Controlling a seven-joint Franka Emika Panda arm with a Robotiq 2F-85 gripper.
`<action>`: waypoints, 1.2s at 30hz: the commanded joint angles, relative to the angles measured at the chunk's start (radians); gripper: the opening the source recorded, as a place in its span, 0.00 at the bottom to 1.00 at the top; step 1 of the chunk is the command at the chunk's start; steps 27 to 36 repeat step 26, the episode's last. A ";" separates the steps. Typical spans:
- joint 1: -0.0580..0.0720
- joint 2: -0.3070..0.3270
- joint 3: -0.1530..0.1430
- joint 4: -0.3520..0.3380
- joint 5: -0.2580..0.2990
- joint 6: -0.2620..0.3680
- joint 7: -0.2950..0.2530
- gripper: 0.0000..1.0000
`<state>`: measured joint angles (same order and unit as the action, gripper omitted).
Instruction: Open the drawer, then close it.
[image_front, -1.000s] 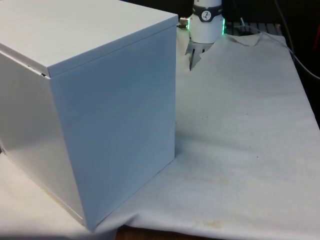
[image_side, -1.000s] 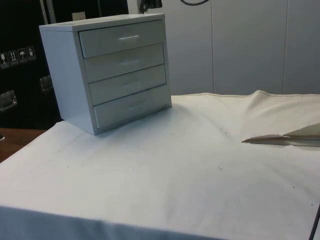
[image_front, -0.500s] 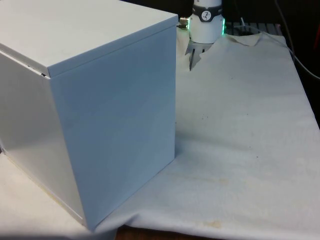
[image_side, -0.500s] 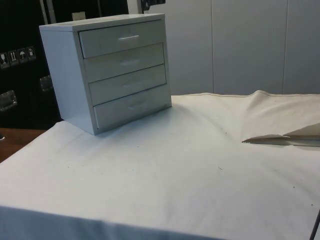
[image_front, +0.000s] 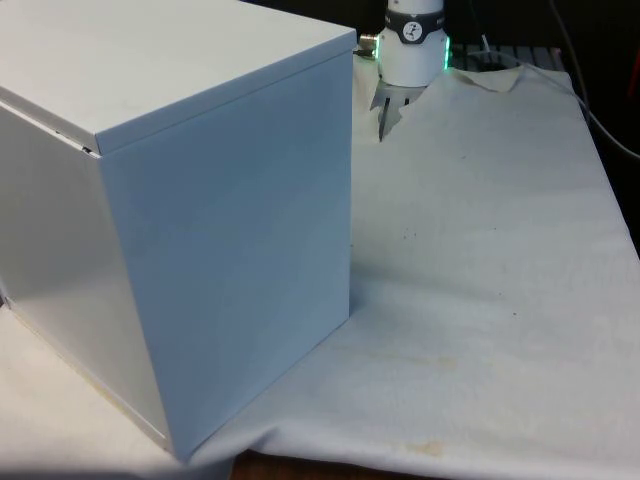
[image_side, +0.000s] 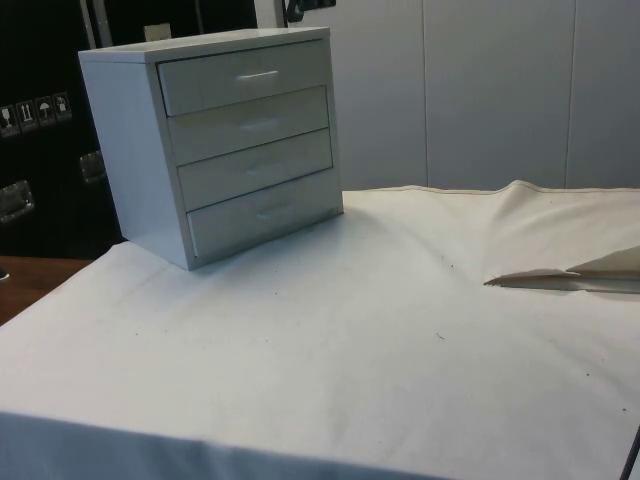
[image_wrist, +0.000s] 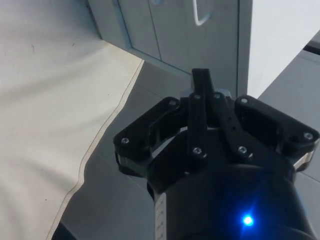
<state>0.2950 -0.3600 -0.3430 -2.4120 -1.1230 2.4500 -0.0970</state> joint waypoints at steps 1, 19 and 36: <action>0.001 0.000 -0.001 0.000 0.004 -0.003 -0.004 0.00; 0.001 0.001 0.000 0.000 0.000 -0.001 0.001 0.65; 0.000 0.001 0.000 0.000 0.000 -0.001 0.002 0.99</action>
